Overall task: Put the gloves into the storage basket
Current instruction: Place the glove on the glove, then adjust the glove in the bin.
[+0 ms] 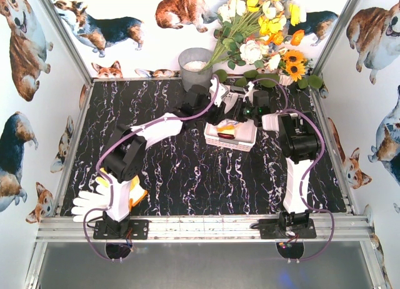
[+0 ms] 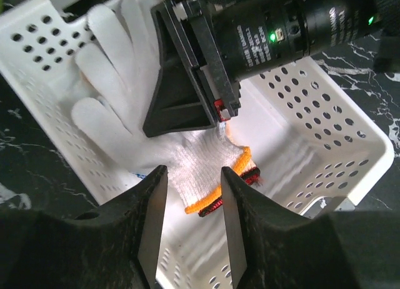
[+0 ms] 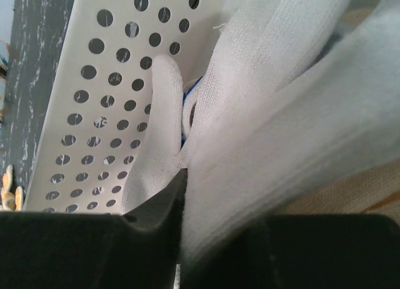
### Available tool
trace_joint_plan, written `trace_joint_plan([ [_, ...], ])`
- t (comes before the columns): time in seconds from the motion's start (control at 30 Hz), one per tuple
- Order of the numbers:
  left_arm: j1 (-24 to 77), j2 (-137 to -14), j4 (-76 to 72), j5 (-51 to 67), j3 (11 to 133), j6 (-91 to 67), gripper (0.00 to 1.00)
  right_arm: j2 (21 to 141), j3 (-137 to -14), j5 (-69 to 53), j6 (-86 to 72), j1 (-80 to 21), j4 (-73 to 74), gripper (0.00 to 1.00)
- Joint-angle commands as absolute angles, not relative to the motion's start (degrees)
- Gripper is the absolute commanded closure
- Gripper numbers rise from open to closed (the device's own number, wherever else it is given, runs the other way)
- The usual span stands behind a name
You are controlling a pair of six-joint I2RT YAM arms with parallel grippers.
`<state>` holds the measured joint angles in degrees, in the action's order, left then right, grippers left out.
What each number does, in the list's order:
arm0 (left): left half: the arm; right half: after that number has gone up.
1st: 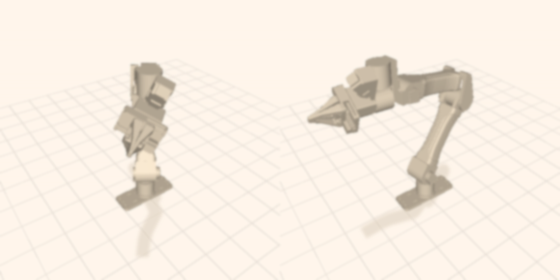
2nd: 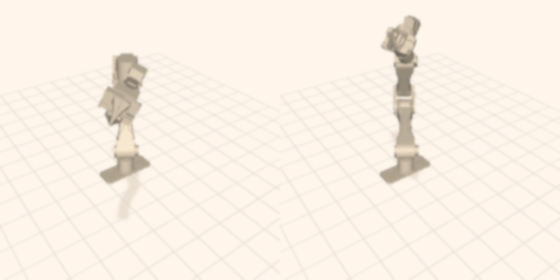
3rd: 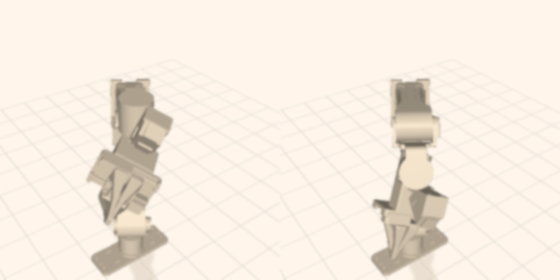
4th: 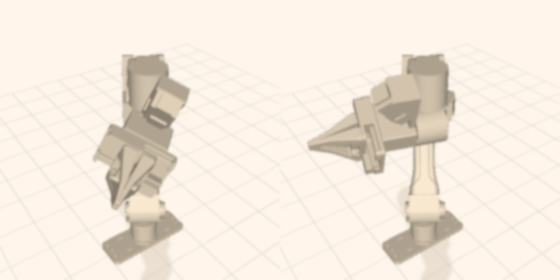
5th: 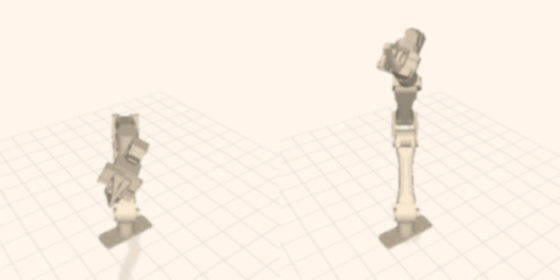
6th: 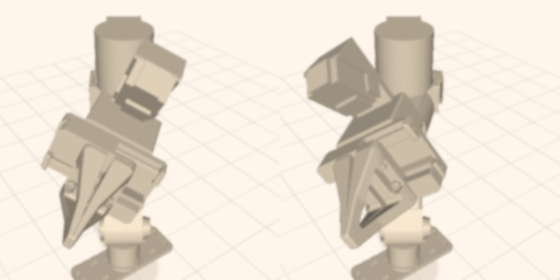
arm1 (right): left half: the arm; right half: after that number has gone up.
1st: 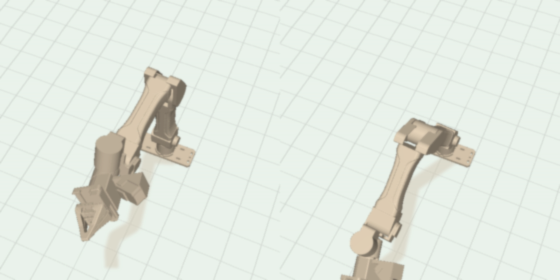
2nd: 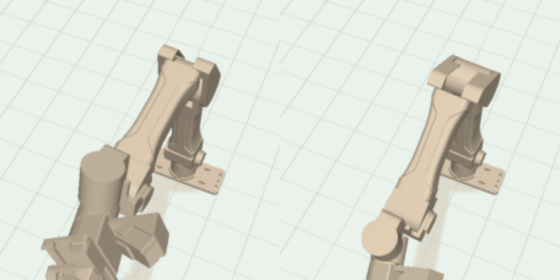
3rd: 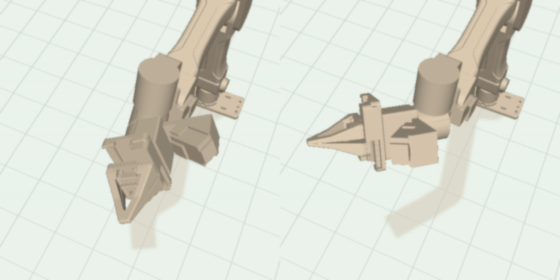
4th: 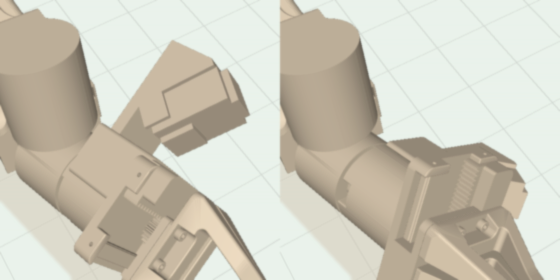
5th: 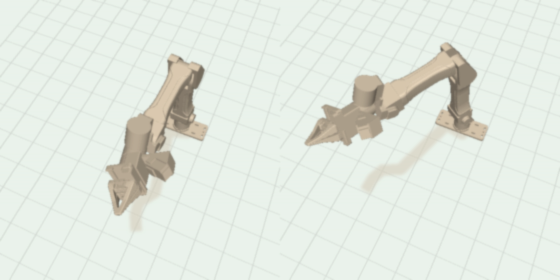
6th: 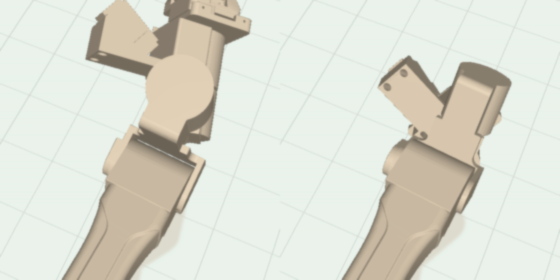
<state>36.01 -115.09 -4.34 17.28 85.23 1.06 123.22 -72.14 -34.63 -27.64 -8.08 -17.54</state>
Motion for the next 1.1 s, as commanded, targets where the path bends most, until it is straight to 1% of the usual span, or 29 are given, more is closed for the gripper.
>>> trace_joint_plan([
  [0.0,36.39,-117.39,-5.30,19.43,87.15,-1.46,0.67,117.36,-71.87,-33.53,-23.21,-7.82,-15.69,0.77],
  [0.1,36.47,-117.41,-4.95,19.06,86.99,-1.23,0.67,115.34,-71.98,-32.09,-22.00,-7.82,-12.70,0.68],
  [0.17,36.47,-117.41,-4.86,18.70,86.71,-1.09,0.67,114.09,-72.13,-31.15,-21.45,-7.82,-10.99,0.64],
  [0.37,36.67,-118.24,-4.22,17.40,87.40,-1.44,0.66,111.39,-72.04,-27.29,-20.33,-7.80,-6.67,0.58],
  [0.47,36.89,-119.95,-3.21,16.97,89.28,-2.03,0.67,110.72,-71.73,-24.22,-20.21,-7.74,-5.82,0.58],
  [0.63,37.55,-123.61,-0.78,17.59,93.00,-1.64,0.72,110.92,-72.03,-20.51,-20.63,-7.74,-4.87,0.59],
  [0.77,38.04,-125.51,0.81,18.42,94.57,-0.54,0.78,111.00,-72.31,-18.50,-20.45,-7.76,-4.79,0.62],
  [0.9,38.36,-126.47,1.24,20.18,94.92,-0.36,0.82,110.84,-72.48,-16.63,-20.30,-7.74,-3.57,0.67],
  [1.07,38.91,-127.65,1.38,22.10,95.24,0.24,0.82,110.67,-72.27,-14.89,-20.23,-7.74,-2.62,0.69],
])
